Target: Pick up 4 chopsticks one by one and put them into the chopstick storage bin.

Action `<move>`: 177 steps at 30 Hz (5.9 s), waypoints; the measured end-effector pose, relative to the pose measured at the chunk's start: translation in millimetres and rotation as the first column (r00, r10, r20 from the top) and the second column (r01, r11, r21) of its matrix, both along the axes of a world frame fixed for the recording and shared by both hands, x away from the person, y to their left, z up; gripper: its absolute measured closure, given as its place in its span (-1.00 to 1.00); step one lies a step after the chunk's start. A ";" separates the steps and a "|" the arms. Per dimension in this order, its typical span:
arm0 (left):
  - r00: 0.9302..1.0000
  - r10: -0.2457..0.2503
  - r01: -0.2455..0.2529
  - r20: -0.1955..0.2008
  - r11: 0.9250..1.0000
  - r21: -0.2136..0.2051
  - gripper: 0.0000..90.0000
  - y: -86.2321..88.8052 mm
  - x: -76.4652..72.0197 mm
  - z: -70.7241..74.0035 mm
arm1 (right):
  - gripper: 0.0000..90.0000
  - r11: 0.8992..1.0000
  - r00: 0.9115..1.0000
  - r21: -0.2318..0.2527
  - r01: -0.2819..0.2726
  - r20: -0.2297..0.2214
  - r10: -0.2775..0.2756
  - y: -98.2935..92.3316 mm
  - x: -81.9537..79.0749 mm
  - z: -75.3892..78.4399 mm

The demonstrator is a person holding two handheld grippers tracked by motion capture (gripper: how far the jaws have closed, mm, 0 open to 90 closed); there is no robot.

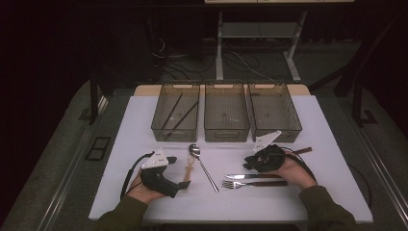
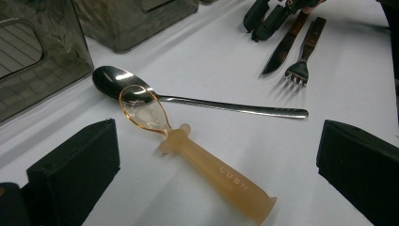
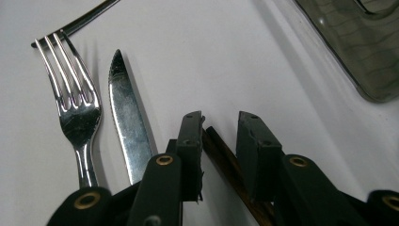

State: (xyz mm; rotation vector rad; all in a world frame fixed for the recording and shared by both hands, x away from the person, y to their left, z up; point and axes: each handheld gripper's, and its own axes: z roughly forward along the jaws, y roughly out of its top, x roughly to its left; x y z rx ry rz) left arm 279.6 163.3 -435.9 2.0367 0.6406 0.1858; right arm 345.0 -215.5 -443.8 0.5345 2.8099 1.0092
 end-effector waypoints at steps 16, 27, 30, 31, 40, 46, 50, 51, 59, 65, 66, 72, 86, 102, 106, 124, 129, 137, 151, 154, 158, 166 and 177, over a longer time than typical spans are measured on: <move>1.000 -0.003 0.003 0.001 1.000 0.009 -1.00 -0.8 0.0 -0.3 | 0.68 0.999 0.999 -0.005 -0.043 0.028 0.043 0.2 -0.2 -0.1; 1.000 -0.008 0.008 -0.003 1.000 0.004 -1.00 -1.3 -0.1 -0.4 | 0.72 0.998 0.997 -0.009 -0.063 0.038 0.063 0.7 4.8 -0.2; 1.000 -0.008 0.008 -0.004 1.000 0.003 -1.00 -1.3 -0.1 -0.5 | 0.72 0.998 0.997 -0.015 -0.060 0.045 0.060 1.8 6.1 0.1; 1.000 -0.007 0.007 -0.005 1.000 0.003 -1.00 -1.4 0.0 -0.6 | 0.73 0.998 0.996 -0.018 -0.062 0.060 0.063 2.5 7.5 -0.2; 1.000 -0.010 0.010 -0.014 1.000 0.004 -1.00 -2.3 0.1 -1.5 | 0.74 1.000 0.999 -0.005 -0.015 0.049 0.016 6.4 16.5 -0.3; 1.000 -0.012 0.012 -0.013 1.000 0.005 -1.00 -2.1 0.1 -1.3 | 0.75 1.000 0.999 0.001 0.010 0.054 -0.010 9.4 28.7 -0.9; 1.000 -0.011 0.011 -0.017 1.000 0.003 -1.00 -2.5 -0.1 -1.6 | 0.76 0.999 0.998 0.015 0.037 0.054 -0.038 10.6 37.2 -2.1; 1.000 -0.014 0.014 -0.013 1.000 0.005 -1.00 -2.3 0.3 -1.7 | 0.77 0.999 0.998 0.017 0.042 0.048 -0.043 10.9 38.6 -2.0; 1.000 -0.016 0.016 -0.015 1.000 0.004 -1.00 -2.4 0.1 -1.7 | 0.77 0.997 0.996 0.021 0.076 0.043 -0.077 14.6 47.4 -2.2; 1.000 -0.020 0.020 -0.017 1.000 0.002 -1.00 -2.1 -0.2 -1.5 | 0.49 0.990 0.992 0.080 0.120 0.028 -0.122 -0.2 41.2 10.4; 1.000 -0.020 0.020 -0.018 1.000 0.001 -1.00 -2.1 -0.1 -1.6 | 0.47 0.989 0.992 0.085 0.125 0.024 -0.127 -5.8 38.0 15.4; 0.999 -0.023 0.023 -0.023 1.000 0.004 -1.00 -2.7 -0.1 -2.1 | 0.45 0.983 0.984 0.069 0.170 0.035 -0.173 -47.8 21.6 25.4; 0.999 -0.029 0.029 -0.023 1.000 0.006 -1.00 -2.7 -0.7 -1.8 | 0.43 0.965 0.964 -0.005 0.264 -0.010 -0.264 -115.9 15.2 9.8; 0.999 -0.037 0.038 -0.026 0.999 0.010 -1.00 -3.3 -0.8 -2.1 | 0.66 0.974 0.975 -0.059 0.219 -0.020 -0.220 -113.1 12.2 3.9; 0.999 -0.040 0.041 -0.028 0.999 0.011 -1.00 -3.6 -1.0 -2.1 | 0.68 0.974 0.976 -0.067 0.216 -0.022 -0.218 -111.4 8.0 4.6; 0.998 -0.050 0.051 -0.033 0.999 0.012 -1.00 -4.9 -1.9 -2.2 | 0.75 0.978 0.980 -0.081 0.194 -0.021 -0.197 -100.5 -22.0 5.9; 0.998 -0.052 0.052 -0.031 0.999 0.011 -1.00 -5.2 -2.8 -1.5 | 0.64 0.977 0.977 -0.012 0.214 -0.014 -0.214 -106.7 -22.7 11.7; 0.998 -0.058 0.059 -0.028 0.998 0.013 -1.00 -5.5 -2.8 -2.0 | 0.68 0.969 0.969 0.006 0.246 0.009 -0.246 -120.6 -30.8 18.6; 0.998 -0.058 0.059 -0.024 0.998 0.018 -1.00 -5.7 -2.7 -2.2 | 0.77 0.972 0.973 -0.041 0.231 -0.015 -0.231 -120.4 -25.5 9.6; 0.998 -0.056 0.057 -0.026 0.998 0.016 -1.00 -6.1 -2.7 -2.5 | 0.78 0.972 0.973 -0.046 0.230 -0.011 -0.231 -120.2 -24.5 8.4; 0.998 -0.059 0.059 -0.026 0.998 0.021 -1.00 -6.2 -2.6 -2.5 | 0.78 0.971 0.973 -0.056 0.230 -0.008 -0.231 -120.7 -21.7 6.0; 0.998 -0.061 0.062 -0.029 0.998 0.022 -1.00 -6.8 -2.6 -2.9 | 0.82 0.976 0.977 -0.058 0.212 -0.017 -0.213 -120.9 -19.2 3.1; 0.997 -0.065 0.065 -0.030 0.998 0.021 -1.00 -7.0 -2.6 -3.0 | 0.90 0.982 0.985 -0.071 0.173 -0.011 -0.174 -120.8 -16.6 3.8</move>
